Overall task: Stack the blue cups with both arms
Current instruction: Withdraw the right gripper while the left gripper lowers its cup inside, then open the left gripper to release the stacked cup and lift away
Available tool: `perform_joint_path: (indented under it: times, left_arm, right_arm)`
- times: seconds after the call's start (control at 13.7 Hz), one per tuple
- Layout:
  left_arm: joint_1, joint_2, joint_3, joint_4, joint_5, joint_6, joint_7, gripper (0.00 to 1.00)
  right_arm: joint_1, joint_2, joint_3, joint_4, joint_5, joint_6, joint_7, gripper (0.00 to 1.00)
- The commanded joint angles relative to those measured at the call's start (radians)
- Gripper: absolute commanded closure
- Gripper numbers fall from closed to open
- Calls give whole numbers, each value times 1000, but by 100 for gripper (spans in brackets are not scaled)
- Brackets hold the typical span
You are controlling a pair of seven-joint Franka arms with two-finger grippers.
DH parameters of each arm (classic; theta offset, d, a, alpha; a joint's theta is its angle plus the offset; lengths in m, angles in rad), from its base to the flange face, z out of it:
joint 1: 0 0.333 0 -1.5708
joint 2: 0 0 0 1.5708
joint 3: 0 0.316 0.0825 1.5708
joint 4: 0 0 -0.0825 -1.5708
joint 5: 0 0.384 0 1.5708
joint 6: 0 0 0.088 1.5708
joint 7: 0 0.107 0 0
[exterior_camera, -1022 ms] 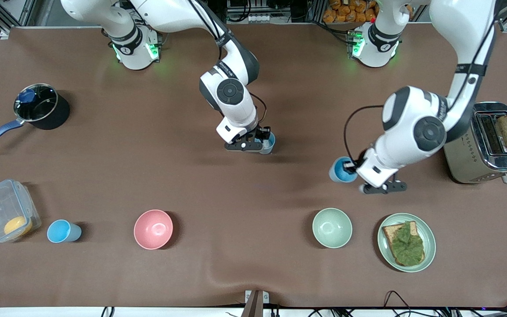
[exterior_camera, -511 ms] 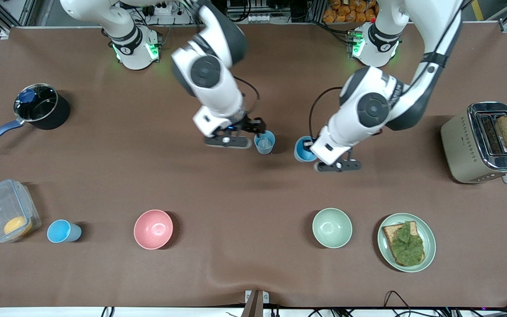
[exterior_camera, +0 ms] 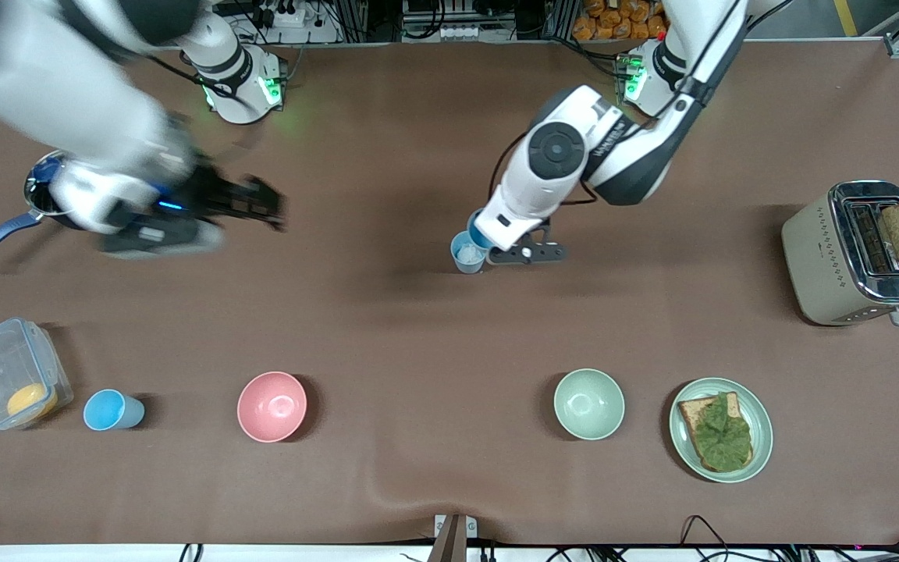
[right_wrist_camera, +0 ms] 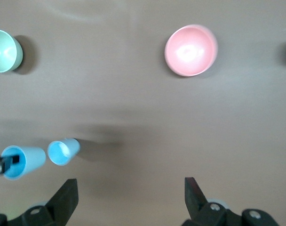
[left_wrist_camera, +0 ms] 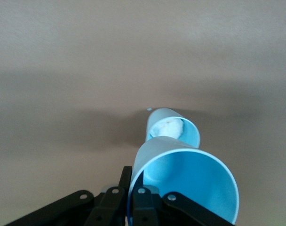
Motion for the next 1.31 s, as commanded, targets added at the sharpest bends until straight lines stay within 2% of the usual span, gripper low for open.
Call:
perform_joint_path:
  times: [0.0,0.07,0.29,0.66,0.95,1.02,1.1,1.24]
  left_arm:
    - [-54,66,10,52,52,-6,-58,100]
    - [-59,80,10,52,78,-3,-83,100]
    - [-65,97,10,52,99,0,-101,100]
    - [-74,133,10,70,103,16,-103,100]
    - [-85,147,13,81,105,17,-103,100]
    - [-85,152,13,82,108,17,-101,87]
    - [-83,159,14,97,117,16,-95,1]
    - [-97,161,16,130,138,14,-120,0]
  right_arm:
    - [-114,-106,-3,-47,-27,-93,-174,0]
    - [-151,-122,-3,-47,-36,-132,-225,0]
    - [-200,-188,-2,-105,-149,-149,-269,0]
    - [-240,-208,-2,-211,-178,-102,-328,0]
    - [-243,-216,3,-214,-177,-96,-331,0]
    - [-246,-216,10,-216,-178,-95,-331,0]
    - [-245,-213,10,-216,-178,-102,-329,0]
    - [-260,-220,10,-211,-169,-102,-331,0]
